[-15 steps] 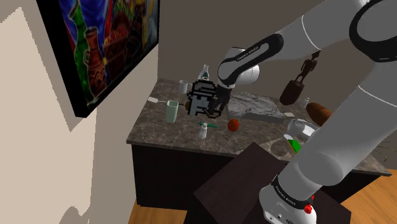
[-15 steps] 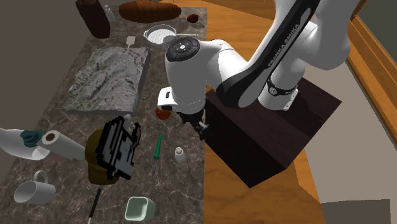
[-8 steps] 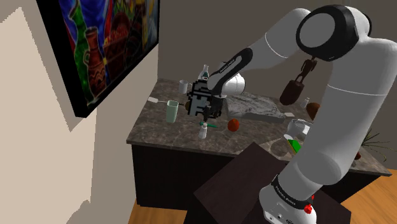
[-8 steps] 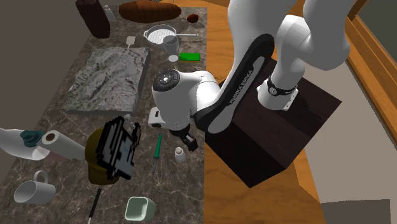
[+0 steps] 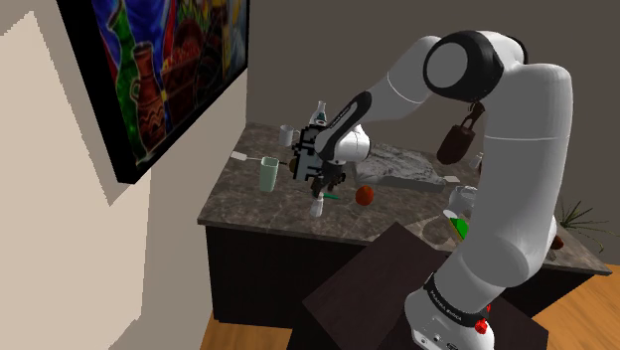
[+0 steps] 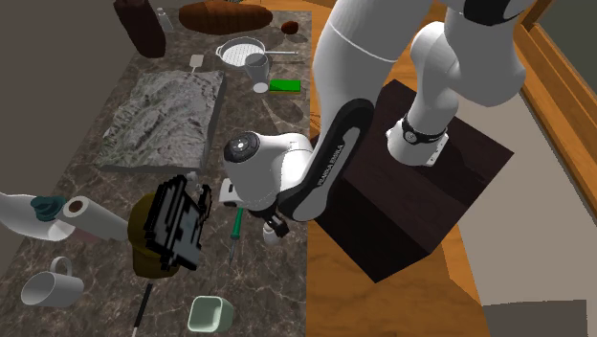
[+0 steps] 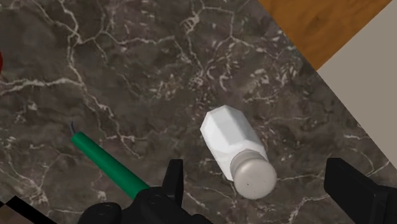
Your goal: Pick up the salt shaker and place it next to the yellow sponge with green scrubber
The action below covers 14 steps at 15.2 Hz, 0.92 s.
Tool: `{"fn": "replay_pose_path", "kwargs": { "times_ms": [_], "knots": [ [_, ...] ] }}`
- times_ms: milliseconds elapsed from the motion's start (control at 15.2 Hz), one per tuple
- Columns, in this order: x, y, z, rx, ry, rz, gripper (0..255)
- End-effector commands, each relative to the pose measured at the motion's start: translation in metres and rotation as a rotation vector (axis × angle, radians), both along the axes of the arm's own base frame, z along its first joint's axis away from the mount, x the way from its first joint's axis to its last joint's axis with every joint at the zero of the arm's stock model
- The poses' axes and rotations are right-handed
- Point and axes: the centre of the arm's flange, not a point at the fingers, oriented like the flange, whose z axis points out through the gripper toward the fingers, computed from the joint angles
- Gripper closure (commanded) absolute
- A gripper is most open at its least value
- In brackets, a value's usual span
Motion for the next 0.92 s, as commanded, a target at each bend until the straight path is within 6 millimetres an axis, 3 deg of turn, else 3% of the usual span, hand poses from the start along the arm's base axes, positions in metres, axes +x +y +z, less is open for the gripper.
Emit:
{"fn": "replay_pose_path", "kwargs": {
  "times_ms": [0,132,594,660,858],
  "knots": [
    [-0.0006,0.0007,-0.0109,0.0,0.0,0.0,0],
    [-0.0006,0.0014,-0.0192,0.0,0.0,0.0,0],
    [-0.0006,0.0014,-0.0191,0.0,0.0,0.0,0],
    [-0.0006,0.0014,-0.0191,0.0,0.0,0.0,255],
    [-0.0006,0.0014,-0.019,0.0,0.0,0.0,255]
  ]
}}
